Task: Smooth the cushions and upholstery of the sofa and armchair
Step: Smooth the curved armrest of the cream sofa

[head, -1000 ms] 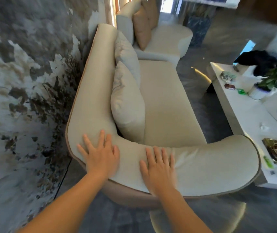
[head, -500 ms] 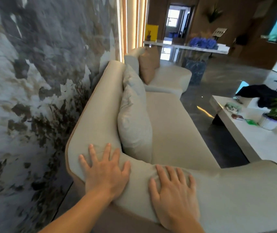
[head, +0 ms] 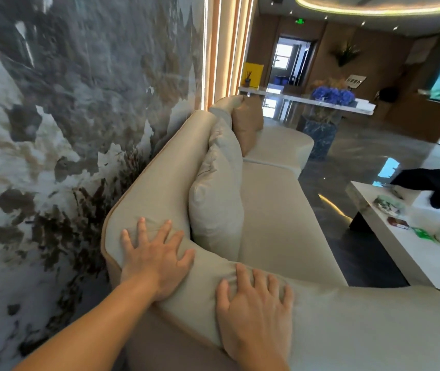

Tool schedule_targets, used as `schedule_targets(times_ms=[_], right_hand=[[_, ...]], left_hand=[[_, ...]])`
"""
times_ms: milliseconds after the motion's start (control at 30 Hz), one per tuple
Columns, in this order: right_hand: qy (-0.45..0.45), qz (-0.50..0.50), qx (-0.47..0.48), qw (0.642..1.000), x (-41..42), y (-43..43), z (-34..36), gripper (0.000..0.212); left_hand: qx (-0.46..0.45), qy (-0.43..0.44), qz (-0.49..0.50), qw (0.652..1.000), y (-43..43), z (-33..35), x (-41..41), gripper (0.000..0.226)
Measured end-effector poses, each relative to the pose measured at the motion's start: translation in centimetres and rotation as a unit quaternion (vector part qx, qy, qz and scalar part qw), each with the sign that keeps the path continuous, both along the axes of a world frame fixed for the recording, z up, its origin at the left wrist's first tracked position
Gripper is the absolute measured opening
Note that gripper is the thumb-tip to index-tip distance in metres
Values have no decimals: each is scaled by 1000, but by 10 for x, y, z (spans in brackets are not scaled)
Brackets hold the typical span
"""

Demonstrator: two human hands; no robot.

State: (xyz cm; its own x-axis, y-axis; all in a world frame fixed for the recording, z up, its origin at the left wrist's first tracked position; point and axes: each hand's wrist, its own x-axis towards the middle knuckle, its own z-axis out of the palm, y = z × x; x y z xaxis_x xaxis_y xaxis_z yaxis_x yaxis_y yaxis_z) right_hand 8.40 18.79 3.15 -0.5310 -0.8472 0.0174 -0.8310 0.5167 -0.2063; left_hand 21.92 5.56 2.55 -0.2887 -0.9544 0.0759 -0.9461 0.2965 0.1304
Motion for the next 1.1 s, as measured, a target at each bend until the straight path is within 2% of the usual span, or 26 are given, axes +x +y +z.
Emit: schedule_targets(times_ms=[133,367,467,567,633,700,767,1100], right_hand=[[9,-7,-10,1000,12,-39,-2,69],[-6,-8,10,1000,33,-76,-3,69],[-16,7,19,1000,35,-81,-2,73],[-36,64,16,997,1,-82,9,72],[-69,58,63,994,-32,-83,14,75],[-81,44,99,991,-50,-83,12,88],[-80,51,96,991,-51,-79,9,93],[-70,41,64,995,-22,-30,10,89]], left_hand=[[8,6,-10,1000,-45,0,8,69],[13,1,-17,1000,-86,-3,30,80],[6,-1,-28,1000,-89,-2,31,71],[-23,-19,-130,991,-90,0,29,49],[-25,-12,-172,985,-94,1,26,47],[-10,-17,-166,986,-98,1,27,50],[9,-26,-162,986,-97,1,26,53],[27,9,-177,984,-55,8,45,56]])
